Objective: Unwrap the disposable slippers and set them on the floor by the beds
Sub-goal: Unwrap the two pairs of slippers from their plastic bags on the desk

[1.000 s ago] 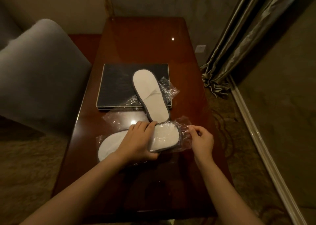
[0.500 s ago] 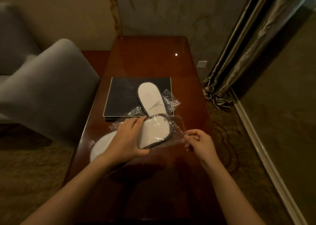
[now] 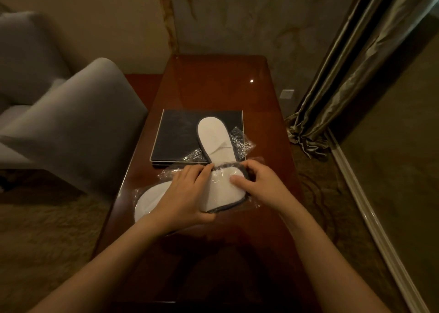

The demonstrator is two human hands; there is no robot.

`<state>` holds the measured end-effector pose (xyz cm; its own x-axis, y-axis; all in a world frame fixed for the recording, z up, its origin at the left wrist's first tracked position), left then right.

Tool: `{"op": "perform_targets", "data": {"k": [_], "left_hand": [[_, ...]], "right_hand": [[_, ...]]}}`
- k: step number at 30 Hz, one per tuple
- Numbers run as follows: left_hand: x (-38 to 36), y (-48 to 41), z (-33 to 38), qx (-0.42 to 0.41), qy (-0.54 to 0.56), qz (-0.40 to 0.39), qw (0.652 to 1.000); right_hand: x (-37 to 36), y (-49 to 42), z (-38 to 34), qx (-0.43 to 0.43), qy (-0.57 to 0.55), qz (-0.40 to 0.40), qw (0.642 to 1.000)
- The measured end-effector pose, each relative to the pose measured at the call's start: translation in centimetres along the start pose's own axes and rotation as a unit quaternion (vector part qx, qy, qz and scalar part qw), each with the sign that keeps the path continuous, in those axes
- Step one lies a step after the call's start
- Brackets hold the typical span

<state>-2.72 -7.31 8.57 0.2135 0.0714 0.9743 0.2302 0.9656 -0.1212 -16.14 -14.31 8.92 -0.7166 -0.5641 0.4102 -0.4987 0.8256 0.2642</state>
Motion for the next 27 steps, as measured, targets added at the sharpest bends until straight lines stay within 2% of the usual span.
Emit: {"op": "perform_targets", "data": {"k": [3,7,10,12,15,17,21,27], "left_hand": [[-0.5,0.1,0.5,-0.017,-0.001,-0.013,1.0],[-0.9,0.7,-1.5,0.003,0.01,-0.035,0.999],[-1.5,0.8,-2.3,0.003,0.0,-0.06,0.998],[-2.0,0.7,-1.8,-0.017,-0.018,-0.066,0.998],[-2.5,0.2,-0.4,-0.063,-0.053,-0.054,0.995],[-2.6,-0.4,0.3,-0.085,-0.075,-0.037,0.993],[-3.1,-0.6,-1.2,-0.065,-0.047,-0.044,0.996],[-4.8,0.3,-6.2,0.018,0.005,-0.085,0.996]], "right_hand": [[-0.5,-0.5,-0.6,0.019,0.035,-0.004,0.999],[2.2,-0.5,-0.1,0.014,-0.005,0.023,1.0],[3.2,-0.3,0.9,-0.015,0.01,-0.02,1.0],[2.9,-0.5,1.0,-0.028,0.107,-0.069,0.991],[1.4,-1.2,0.6,-0.03,0.32,-0.142,0.936],[0.1,-1.7,0.1,-0.018,0.387,-0.158,0.908],[-0.7,-2.1,-1.2,0.031,0.358,-0.144,0.922],[2.2,-2.0,-0.9,0.021,0.33,-0.128,0.935]]}}
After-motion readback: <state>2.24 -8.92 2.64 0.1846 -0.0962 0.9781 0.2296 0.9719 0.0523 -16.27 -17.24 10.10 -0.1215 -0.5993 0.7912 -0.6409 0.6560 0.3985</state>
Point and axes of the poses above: each hand's wrist, its own y-axis away from the middle knuckle, its own x-axis out of the back of the hand, z = x × y, the point moved 7 cm from there along -y, towards the middle knuckle, and after that the axes turned 7 degrees about -x, right-handed, at the moved point
